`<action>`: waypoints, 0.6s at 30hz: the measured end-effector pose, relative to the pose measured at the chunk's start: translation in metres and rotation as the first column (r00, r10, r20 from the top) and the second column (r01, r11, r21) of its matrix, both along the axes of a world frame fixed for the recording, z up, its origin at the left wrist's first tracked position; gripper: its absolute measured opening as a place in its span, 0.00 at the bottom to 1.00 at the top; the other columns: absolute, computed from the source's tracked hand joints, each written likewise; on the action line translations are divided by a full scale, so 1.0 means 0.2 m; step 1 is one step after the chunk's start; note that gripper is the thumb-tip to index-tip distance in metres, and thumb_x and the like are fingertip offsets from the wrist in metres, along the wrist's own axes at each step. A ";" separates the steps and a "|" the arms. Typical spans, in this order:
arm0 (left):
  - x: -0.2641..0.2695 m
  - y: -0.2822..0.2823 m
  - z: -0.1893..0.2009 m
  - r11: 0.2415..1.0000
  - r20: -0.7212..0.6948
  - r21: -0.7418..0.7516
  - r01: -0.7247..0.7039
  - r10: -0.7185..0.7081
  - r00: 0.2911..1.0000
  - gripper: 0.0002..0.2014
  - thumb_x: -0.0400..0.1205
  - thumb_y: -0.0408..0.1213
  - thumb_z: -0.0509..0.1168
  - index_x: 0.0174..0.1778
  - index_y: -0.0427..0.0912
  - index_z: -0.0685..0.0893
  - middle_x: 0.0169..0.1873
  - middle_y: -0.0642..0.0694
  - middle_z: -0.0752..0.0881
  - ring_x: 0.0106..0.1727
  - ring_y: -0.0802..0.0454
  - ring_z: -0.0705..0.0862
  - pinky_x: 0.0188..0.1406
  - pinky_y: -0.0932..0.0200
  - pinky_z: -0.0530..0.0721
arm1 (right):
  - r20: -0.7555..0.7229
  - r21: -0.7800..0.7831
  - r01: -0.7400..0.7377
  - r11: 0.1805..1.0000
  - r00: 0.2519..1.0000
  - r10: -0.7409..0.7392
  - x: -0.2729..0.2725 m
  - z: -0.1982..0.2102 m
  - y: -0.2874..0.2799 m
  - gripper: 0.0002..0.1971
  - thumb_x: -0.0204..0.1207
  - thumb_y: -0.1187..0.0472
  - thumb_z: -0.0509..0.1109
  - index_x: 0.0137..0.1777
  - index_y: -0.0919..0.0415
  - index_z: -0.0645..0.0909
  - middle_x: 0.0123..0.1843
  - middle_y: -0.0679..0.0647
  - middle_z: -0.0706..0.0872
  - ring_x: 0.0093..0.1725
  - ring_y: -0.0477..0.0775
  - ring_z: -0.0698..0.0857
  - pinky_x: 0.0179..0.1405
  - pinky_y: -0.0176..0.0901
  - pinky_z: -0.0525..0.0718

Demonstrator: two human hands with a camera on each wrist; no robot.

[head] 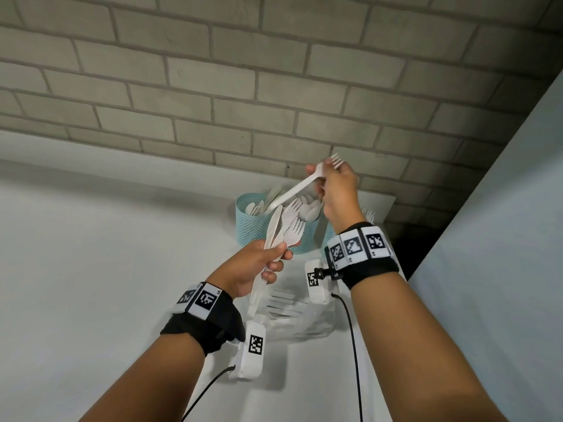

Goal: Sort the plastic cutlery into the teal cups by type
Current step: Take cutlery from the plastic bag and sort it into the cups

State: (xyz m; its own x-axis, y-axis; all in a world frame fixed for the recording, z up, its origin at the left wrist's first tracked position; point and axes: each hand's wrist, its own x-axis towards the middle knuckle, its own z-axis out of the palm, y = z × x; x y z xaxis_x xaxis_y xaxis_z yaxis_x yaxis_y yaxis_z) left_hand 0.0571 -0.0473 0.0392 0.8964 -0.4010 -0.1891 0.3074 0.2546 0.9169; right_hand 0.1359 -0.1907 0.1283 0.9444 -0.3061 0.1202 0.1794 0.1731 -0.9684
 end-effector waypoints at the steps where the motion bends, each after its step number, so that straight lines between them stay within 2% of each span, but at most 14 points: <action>1: 0.00 0.00 0.00 1.000 -0.009 -0.005 -0.011 0.011 1.000 0.13 0.86 0.36 0.57 0.66 0.37 0.76 0.33 0.52 0.83 0.23 0.62 0.68 0.17 0.73 0.66 | -0.004 0.069 0.030 0.997 1.000 -0.030 0.00 0.02 -0.02 0.08 0.85 0.62 0.58 0.44 0.54 0.73 0.36 0.52 0.86 0.27 0.43 0.82 0.24 0.33 0.75; 2: 0.00 0.00 -0.01 0.999 -0.024 -0.021 -0.024 0.024 0.999 0.14 0.86 0.36 0.57 0.66 0.36 0.76 0.32 0.52 0.85 0.23 0.62 0.68 0.17 0.73 0.66 | -0.016 0.099 0.051 0.994 0.999 -0.050 0.01 0.01 -0.04 0.08 0.85 0.62 0.58 0.44 0.54 0.73 0.34 0.52 0.83 0.29 0.45 0.82 0.25 0.35 0.77; 4: 0.00 0.00 -0.01 0.997 -0.058 -0.053 -0.052 0.049 0.997 0.14 0.86 0.36 0.56 0.65 0.35 0.77 0.33 0.51 0.88 0.23 0.62 0.70 0.18 0.73 0.67 | -0.053 0.066 0.056 0.996 0.997 -0.053 0.00 -0.01 -0.06 0.04 0.84 0.65 0.59 0.48 0.57 0.72 0.32 0.53 0.77 0.24 0.44 0.78 0.21 0.34 0.77; 6: 0.00 -0.01 0.00 0.996 -0.073 -0.061 -0.070 0.065 0.995 0.14 0.87 0.38 0.55 0.61 0.36 0.80 0.36 0.49 0.90 0.26 0.61 0.71 0.20 0.72 0.69 | -0.139 -0.029 0.005 1.000 0.990 -0.009 -0.02 -0.07 -0.06 0.05 0.81 0.70 0.58 0.52 0.60 0.70 0.31 0.54 0.74 0.20 0.44 0.74 0.15 0.32 0.73; 8: 0.00 -0.02 0.00 0.993 -0.086 -0.080 -0.091 0.084 0.993 0.13 0.87 0.38 0.55 0.59 0.36 0.81 0.38 0.47 0.91 0.28 0.60 0.73 0.20 0.71 0.72 | -0.249 -0.109 -0.082 0.991 0.967 0.052 -0.05 -0.13 -0.06 0.05 0.81 0.71 0.57 0.50 0.60 0.70 0.33 0.54 0.75 0.22 0.44 0.71 0.12 0.30 0.67; 10: 0.00 -0.02 0.01 0.988 -0.102 -0.096 -0.117 0.107 0.989 0.12 0.87 0.38 0.55 0.59 0.36 0.80 0.40 0.45 0.91 0.28 0.59 0.74 0.22 0.70 0.74 | -0.333 -0.146 -0.186 0.972 0.934 0.128 -0.07 -0.18 -0.04 0.04 0.83 0.65 0.59 0.47 0.58 0.71 0.32 0.53 0.75 0.21 0.43 0.67 0.11 0.29 0.62; 11: 0.01 -0.02 0.01 0.987 -0.107 -0.098 -0.130 0.119 0.987 0.12 0.87 0.37 0.55 0.60 0.36 0.79 0.40 0.44 0.91 0.29 0.58 0.74 0.23 0.69 0.75 | -0.363 -0.157 -0.235 0.959 0.917 0.165 -0.08 -0.20 -0.03 0.01 0.83 0.62 0.61 0.50 0.58 0.72 0.32 0.52 0.74 0.20 0.42 0.65 0.11 0.30 0.61; 13: 0.01 -0.03 0.00 0.985 -0.105 -0.089 -0.149 0.139 0.985 0.11 0.87 0.37 0.55 0.61 0.39 0.78 0.41 0.44 0.90 0.31 0.57 0.74 0.24 0.69 0.77 | -0.415 -0.232 -0.311 0.922 0.889 0.195 -0.10 -0.24 -0.01 0.11 0.79 0.54 0.68 0.55 0.59 0.73 0.32 0.51 0.73 0.20 0.43 0.64 0.12 0.31 0.60; 15: 0.00 -0.03 0.01 0.985 -0.095 -0.075 -0.154 0.146 0.985 0.08 0.87 0.36 0.56 0.58 0.42 0.78 0.44 0.42 0.89 0.32 0.57 0.74 0.27 0.67 0.78 | -0.428 -0.327 -0.372 0.868 0.878 0.215 -0.12 -0.27 0.01 0.14 0.74 0.50 0.73 0.49 0.59 0.77 0.29 0.50 0.72 0.22 0.45 0.63 0.16 0.34 0.60; 17: 0.00 -0.04 0.01 0.985 -0.091 -0.067 -0.160 0.154 0.984 0.06 0.87 0.36 0.55 0.54 0.44 0.78 0.46 0.41 0.88 0.33 0.57 0.73 0.31 0.65 0.78 | -0.431 -0.369 -0.403 0.838 0.873 0.230 -0.14 -0.29 0.03 0.10 0.72 0.51 0.75 0.41 0.57 0.79 0.27 0.50 0.71 0.22 0.46 0.63 0.18 0.35 0.62; 18: -0.01 -0.04 0.01 0.983 -0.094 -0.069 -0.169 0.163 0.982 0.06 0.87 0.35 0.55 0.52 0.44 0.78 0.47 0.40 0.87 0.33 0.56 0.73 0.33 0.64 0.77 | -0.437 -0.371 -0.404 0.836 0.870 0.226 -0.13 -0.29 0.03 0.09 0.72 0.53 0.75 0.41 0.57 0.80 0.27 0.51 0.72 0.22 0.46 0.63 0.18 0.34 0.62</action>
State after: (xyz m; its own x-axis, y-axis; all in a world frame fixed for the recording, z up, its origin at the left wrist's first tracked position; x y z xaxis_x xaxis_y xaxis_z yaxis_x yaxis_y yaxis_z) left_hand 0.0561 -0.0552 0.0421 0.9331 -0.2642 -0.2441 0.3329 0.3770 0.8643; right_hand 0.1091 -0.1849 0.0696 0.9795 0.0180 -0.2005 -0.1861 -0.2987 -0.9360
